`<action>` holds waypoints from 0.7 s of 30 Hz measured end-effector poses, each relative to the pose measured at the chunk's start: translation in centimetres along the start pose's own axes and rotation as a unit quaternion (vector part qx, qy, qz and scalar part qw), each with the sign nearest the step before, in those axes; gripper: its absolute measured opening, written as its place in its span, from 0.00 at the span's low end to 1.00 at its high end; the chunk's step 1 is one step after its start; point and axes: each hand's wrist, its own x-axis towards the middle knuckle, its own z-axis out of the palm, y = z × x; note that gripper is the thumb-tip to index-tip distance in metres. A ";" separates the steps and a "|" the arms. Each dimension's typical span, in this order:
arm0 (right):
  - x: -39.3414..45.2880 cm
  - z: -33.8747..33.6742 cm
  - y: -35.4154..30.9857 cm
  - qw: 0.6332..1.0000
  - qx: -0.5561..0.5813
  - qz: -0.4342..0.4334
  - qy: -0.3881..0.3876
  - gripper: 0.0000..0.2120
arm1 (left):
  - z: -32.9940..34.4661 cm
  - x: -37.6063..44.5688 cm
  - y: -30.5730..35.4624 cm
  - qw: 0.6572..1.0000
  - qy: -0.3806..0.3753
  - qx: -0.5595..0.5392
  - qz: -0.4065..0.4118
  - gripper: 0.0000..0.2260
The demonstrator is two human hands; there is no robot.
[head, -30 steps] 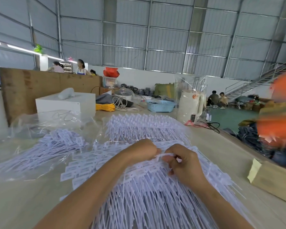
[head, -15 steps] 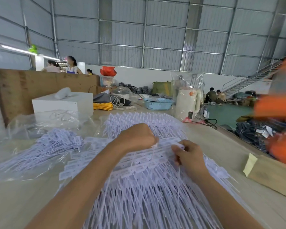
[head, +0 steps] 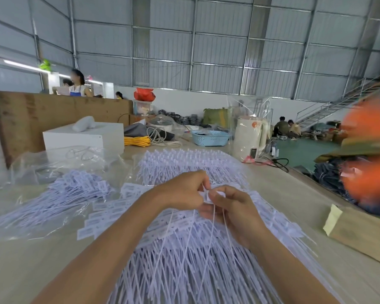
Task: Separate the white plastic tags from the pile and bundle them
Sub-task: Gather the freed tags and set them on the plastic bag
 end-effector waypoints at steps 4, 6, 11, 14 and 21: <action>0.2 0.4 0.0 1.000 0.005 -0.018 0.018 0.05 | 0.1 0.4 -0.4 0.999 0.041 -0.006 0.018 0.16; 0.3 0.4 0.2 0.999 -0.003 -0.028 0.044 0.03 | 0.4 0.6 -0.7 0.999 0.041 -0.007 0.018 0.15; 0.7 -0.4 0.1 0.996 -0.049 -0.047 0.049 0.07 | 0.0 0.6 -1.6 1.000 0.019 0.022 -0.009 0.15; 0.5 -0.6 0.1 0.997 -0.056 -0.041 0.026 0.06 | -0.4 0.3 -1.8 0.999 0.019 -0.042 0.000 0.17; 0.2 -0.7 0.2 0.981 -0.171 -0.085 0.018 0.06 | 0.2 0.5 -1.7 0.992 0.012 -0.116 -0.056 0.18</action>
